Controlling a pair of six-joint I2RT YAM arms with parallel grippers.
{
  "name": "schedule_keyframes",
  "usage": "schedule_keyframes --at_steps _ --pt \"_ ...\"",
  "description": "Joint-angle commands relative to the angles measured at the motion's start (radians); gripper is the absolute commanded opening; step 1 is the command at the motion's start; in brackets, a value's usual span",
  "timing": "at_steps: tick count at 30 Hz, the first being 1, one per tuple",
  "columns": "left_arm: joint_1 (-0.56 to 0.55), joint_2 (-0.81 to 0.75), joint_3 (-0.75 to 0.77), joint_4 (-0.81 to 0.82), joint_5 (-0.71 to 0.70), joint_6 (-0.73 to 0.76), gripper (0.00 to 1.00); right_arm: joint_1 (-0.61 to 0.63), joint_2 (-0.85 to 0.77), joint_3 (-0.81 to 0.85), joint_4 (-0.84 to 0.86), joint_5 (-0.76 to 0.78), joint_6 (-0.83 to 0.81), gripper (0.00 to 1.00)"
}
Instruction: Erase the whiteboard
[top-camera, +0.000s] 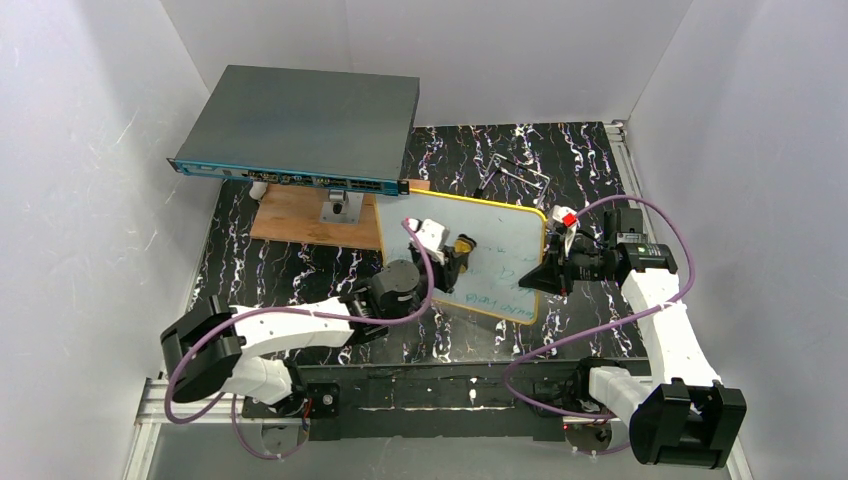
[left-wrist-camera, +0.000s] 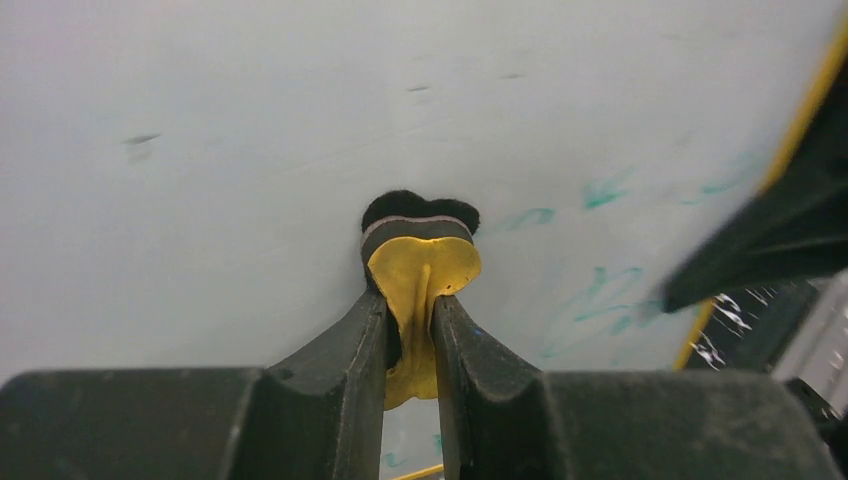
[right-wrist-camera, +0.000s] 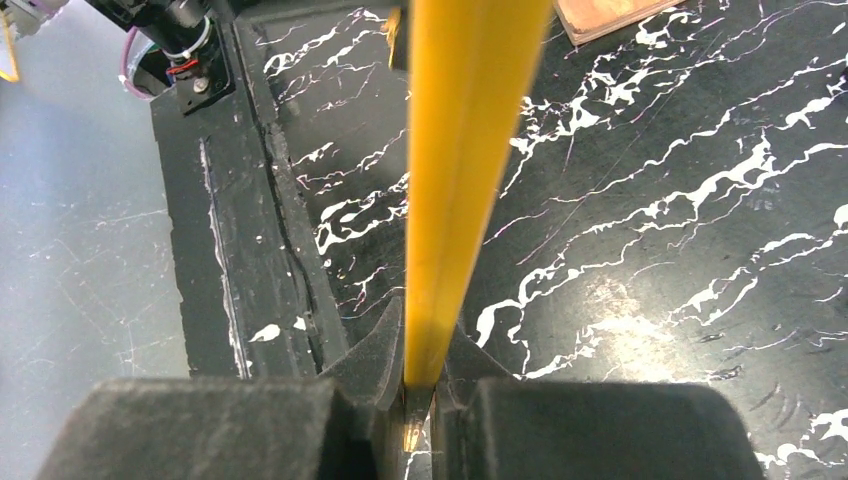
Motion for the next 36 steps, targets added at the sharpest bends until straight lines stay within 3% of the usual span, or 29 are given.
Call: schedule_keyframes --at_steps 1,5,11,15,18,27,36 --pt "-0.042 0.090 0.116 0.076 0.207 0.095 0.00 0.042 -0.017 -0.016 -0.103 0.063 -0.079 0.01" --pt "-0.057 0.129 0.144 0.047 0.118 0.058 0.00 0.042 -0.018 -0.016 -0.103 0.062 -0.079 0.01" --pt "-0.050 0.060 0.102 -0.070 -0.304 -0.049 0.00 0.041 -0.022 -0.016 -0.105 0.060 -0.080 0.01" --pt "-0.026 -0.006 0.061 -0.133 -0.388 -0.113 0.00 0.041 -0.021 -0.016 -0.105 0.058 -0.080 0.01" --pt "-0.020 -0.020 0.050 -0.131 -0.367 -0.117 0.00 0.041 -0.022 -0.016 -0.103 0.058 -0.080 0.01" --pt "-0.050 0.119 0.173 0.008 0.095 0.045 0.00 0.041 -0.017 -0.017 -0.104 0.061 -0.080 0.01" --pt "-0.126 0.274 0.333 -0.011 0.171 0.056 0.00 0.042 -0.014 -0.013 -0.119 0.064 -0.088 0.01"
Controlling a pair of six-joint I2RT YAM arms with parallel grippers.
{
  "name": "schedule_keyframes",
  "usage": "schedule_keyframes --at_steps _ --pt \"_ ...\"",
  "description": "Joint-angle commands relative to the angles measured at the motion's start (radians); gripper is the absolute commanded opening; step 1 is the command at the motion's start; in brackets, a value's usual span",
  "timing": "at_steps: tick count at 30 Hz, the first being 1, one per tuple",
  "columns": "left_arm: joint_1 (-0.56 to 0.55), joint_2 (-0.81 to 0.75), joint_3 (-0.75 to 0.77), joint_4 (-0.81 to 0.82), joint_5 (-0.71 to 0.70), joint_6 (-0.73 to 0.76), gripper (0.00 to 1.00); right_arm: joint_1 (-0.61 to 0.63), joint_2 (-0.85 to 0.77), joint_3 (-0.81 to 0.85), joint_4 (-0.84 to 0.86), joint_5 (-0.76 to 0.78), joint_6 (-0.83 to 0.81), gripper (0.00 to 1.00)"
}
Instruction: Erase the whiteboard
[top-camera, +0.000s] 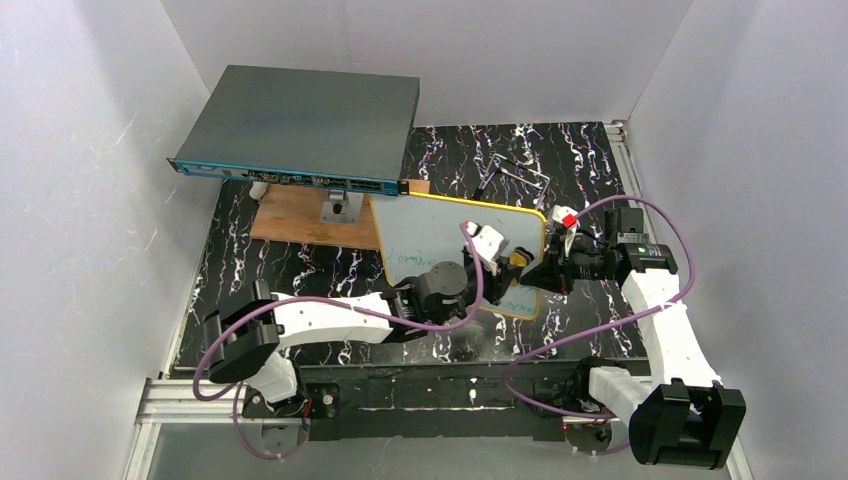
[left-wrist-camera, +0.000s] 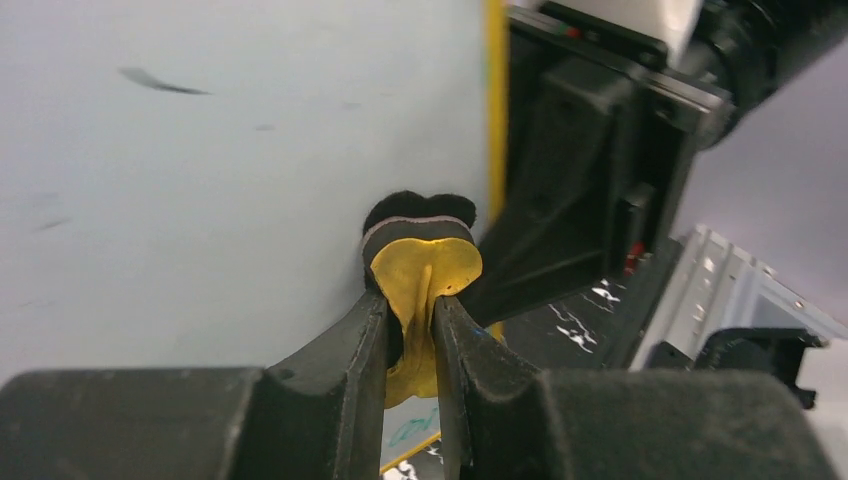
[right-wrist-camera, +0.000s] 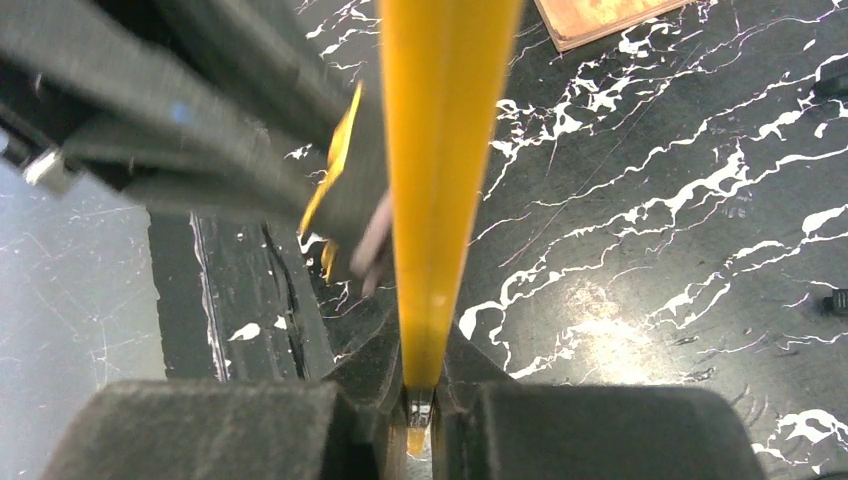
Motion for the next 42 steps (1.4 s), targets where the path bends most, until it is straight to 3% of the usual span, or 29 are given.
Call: schedule_keyframes --at_steps 1,3,11,14,19,26,29,36,42 --pt "-0.015 0.072 0.075 0.006 0.085 0.005 0.00 0.052 -0.012 -0.012 -0.146 0.049 -0.074 0.01" --pt "-0.021 0.084 0.083 -0.003 0.056 0.005 0.00 0.052 -0.013 -0.012 -0.150 0.049 -0.076 0.01" --pt "-0.014 -0.032 -0.018 -0.049 -0.388 -0.037 0.00 0.053 -0.018 -0.009 -0.150 0.045 -0.077 0.01" --pt "0.003 -0.064 -0.049 -0.062 -0.454 -0.052 0.00 0.053 -0.017 -0.009 -0.152 0.045 -0.078 0.01" --pt "0.019 -0.072 -0.055 -0.080 -0.422 -0.065 0.00 0.053 -0.018 -0.009 -0.151 0.046 -0.078 0.01" --pt "-0.005 -0.005 0.043 -0.029 -0.076 0.072 0.00 0.054 -0.014 -0.011 -0.151 0.045 -0.077 0.01" --pt "-0.042 0.046 0.114 -0.048 0.009 0.174 0.00 0.055 -0.014 -0.011 -0.152 0.046 -0.077 0.01" --pt "-0.084 0.143 0.267 -0.279 -0.090 0.306 0.00 0.054 -0.014 -0.009 -0.152 0.045 -0.076 0.01" --pt "-0.086 0.162 0.264 -0.390 -0.289 0.337 0.00 0.054 -0.018 -0.009 -0.155 0.045 -0.076 0.01"
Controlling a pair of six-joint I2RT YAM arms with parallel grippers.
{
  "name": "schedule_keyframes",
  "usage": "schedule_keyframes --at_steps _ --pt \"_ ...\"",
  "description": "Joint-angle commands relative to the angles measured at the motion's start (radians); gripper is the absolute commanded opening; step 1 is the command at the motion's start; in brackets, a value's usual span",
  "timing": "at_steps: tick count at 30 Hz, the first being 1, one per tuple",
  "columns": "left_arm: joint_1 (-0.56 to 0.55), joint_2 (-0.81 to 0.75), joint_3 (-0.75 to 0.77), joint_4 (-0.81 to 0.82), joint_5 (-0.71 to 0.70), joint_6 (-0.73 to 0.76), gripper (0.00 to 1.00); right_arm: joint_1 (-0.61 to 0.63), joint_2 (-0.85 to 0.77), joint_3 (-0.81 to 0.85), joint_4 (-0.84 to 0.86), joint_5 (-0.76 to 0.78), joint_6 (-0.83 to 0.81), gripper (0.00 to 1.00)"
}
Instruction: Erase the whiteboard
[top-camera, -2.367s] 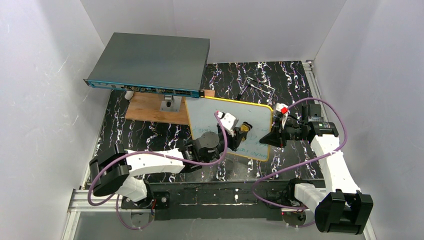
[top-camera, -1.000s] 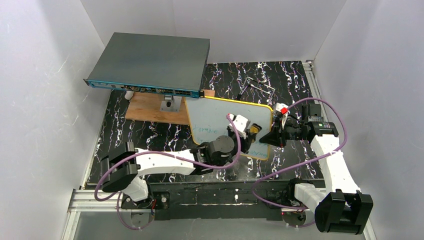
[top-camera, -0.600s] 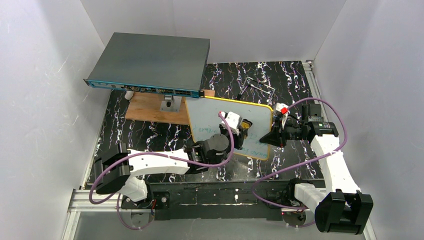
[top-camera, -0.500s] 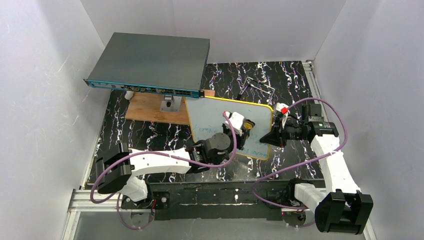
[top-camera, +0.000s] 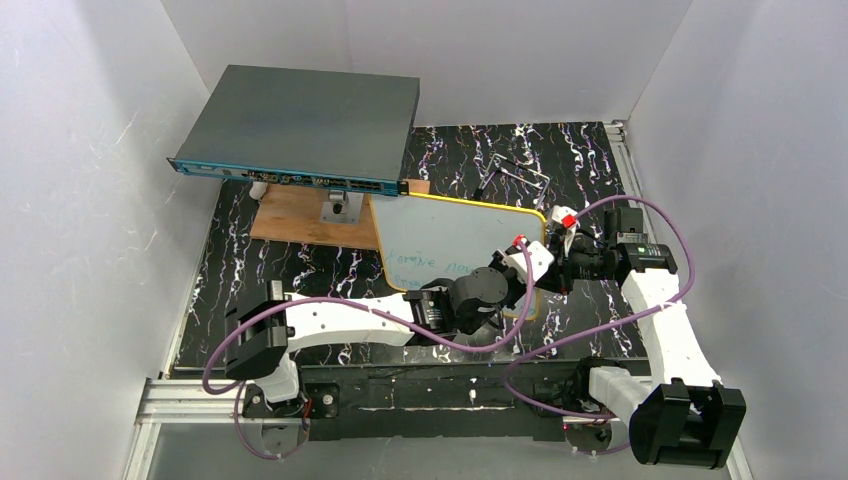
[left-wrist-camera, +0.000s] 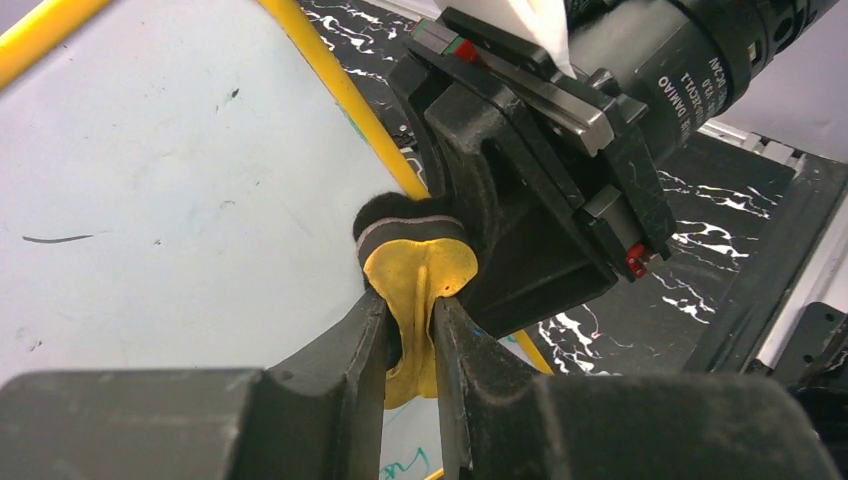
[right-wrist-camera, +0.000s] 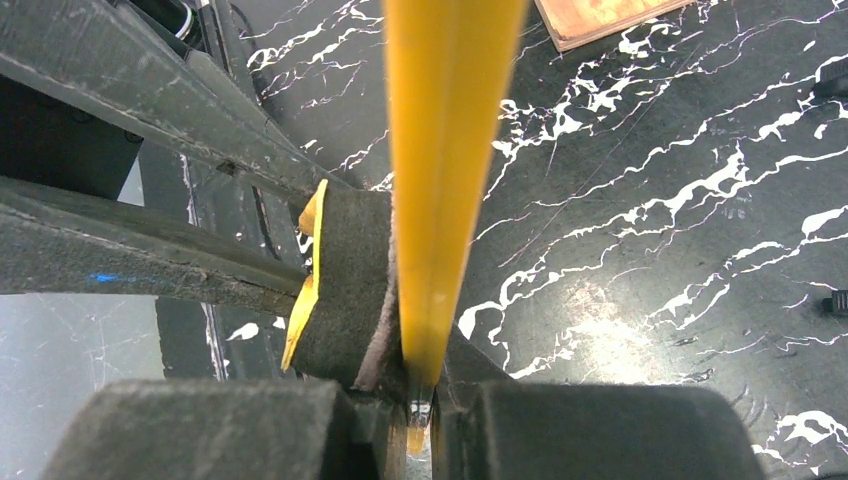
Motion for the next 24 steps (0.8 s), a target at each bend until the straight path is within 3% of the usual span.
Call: schedule_keyframes --at_steps 1,6,12,24 --pt "0.022 0.034 -0.027 -0.131 -0.166 0.050 0.00 0.048 -0.019 -0.009 -0.156 0.042 -0.063 0.01" --pt "0.021 0.008 -0.128 -0.133 -0.247 0.022 0.00 0.048 -0.017 -0.008 -0.155 0.041 -0.063 0.01" --pt "0.022 -0.008 -0.155 -0.068 -0.302 0.097 0.00 0.048 -0.017 -0.010 -0.154 0.041 -0.063 0.01" --pt "0.012 0.027 0.039 0.094 -0.224 0.306 0.00 0.048 -0.012 -0.009 -0.152 0.045 -0.061 0.01"
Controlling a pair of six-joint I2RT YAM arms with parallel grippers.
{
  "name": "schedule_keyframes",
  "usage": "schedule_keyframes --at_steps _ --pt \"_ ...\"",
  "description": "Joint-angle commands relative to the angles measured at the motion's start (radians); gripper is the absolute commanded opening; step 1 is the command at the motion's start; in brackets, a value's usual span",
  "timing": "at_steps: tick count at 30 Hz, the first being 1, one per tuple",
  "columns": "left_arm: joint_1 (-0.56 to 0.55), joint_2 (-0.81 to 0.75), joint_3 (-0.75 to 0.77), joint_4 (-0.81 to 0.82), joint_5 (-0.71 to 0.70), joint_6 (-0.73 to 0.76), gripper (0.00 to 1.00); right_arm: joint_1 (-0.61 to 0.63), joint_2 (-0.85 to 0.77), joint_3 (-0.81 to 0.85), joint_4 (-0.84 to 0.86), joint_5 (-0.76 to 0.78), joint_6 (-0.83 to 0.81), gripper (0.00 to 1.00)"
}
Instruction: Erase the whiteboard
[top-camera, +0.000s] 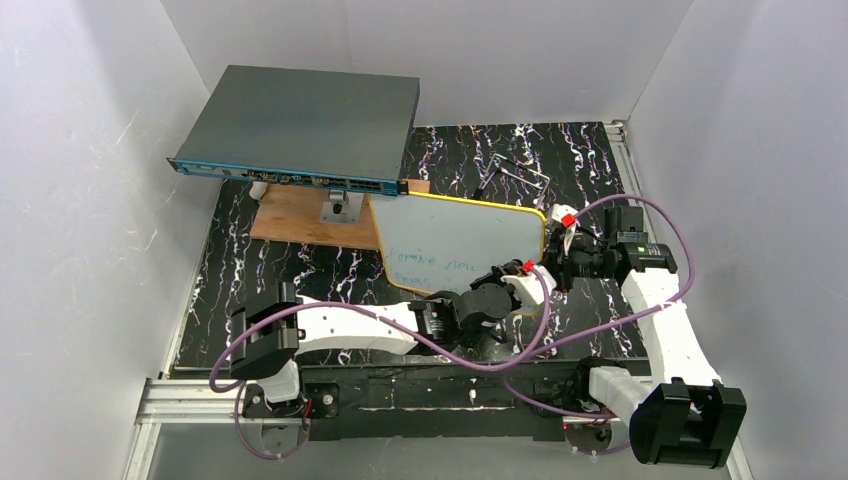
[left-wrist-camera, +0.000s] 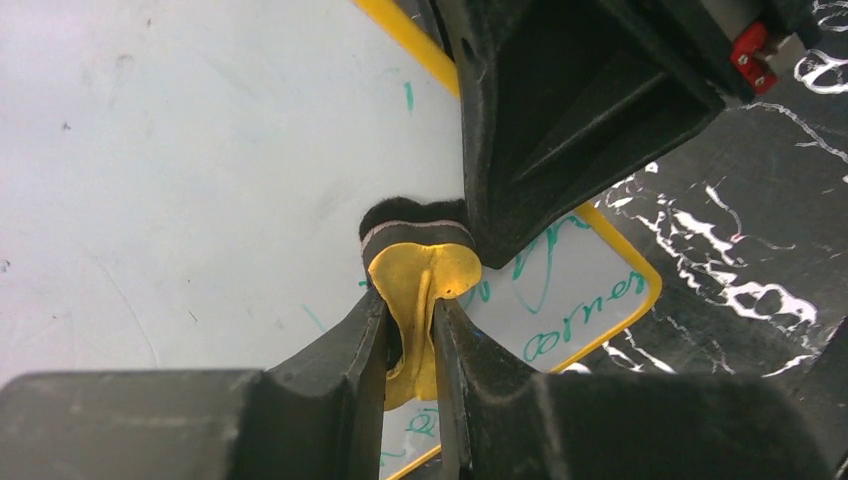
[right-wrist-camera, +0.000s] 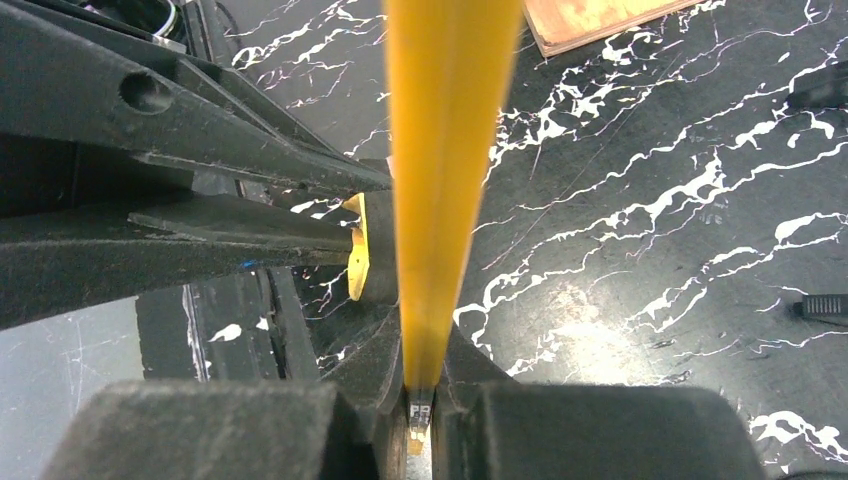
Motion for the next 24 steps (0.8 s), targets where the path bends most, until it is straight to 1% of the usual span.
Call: schedule_keyframes --at_steps 1,5,8,13,16,19,24 --pt "0.040 0.011 0.123 0.140 -0.091 0.126 0.00 0.045 -0.014 -0.010 -0.177 0.037 -0.059 0.01" --pt "0.028 0.018 0.144 0.243 -0.141 0.184 0.00 0.045 -0.013 -0.010 -0.176 0.039 -0.059 0.01" --pt "0.018 0.013 0.147 0.314 -0.149 0.206 0.00 0.045 -0.011 -0.009 -0.176 0.039 -0.059 0.01" --pt "0.000 0.010 0.175 0.358 -0.146 0.222 0.00 0.045 -0.007 -0.010 -0.177 0.040 -0.059 0.01" --pt "-0.002 0.018 0.183 0.344 -0.153 0.230 0.00 0.045 -0.007 -0.009 -0.177 0.039 -0.059 0.01" --pt "-0.002 0.018 0.150 0.343 -0.158 0.232 0.00 0.045 -0.009 -0.008 -0.176 0.041 -0.058 0.01" --pt "-0.002 -0.008 0.101 0.227 -0.113 0.149 0.00 0.045 -0.008 -0.008 -0.177 0.039 -0.057 0.01"
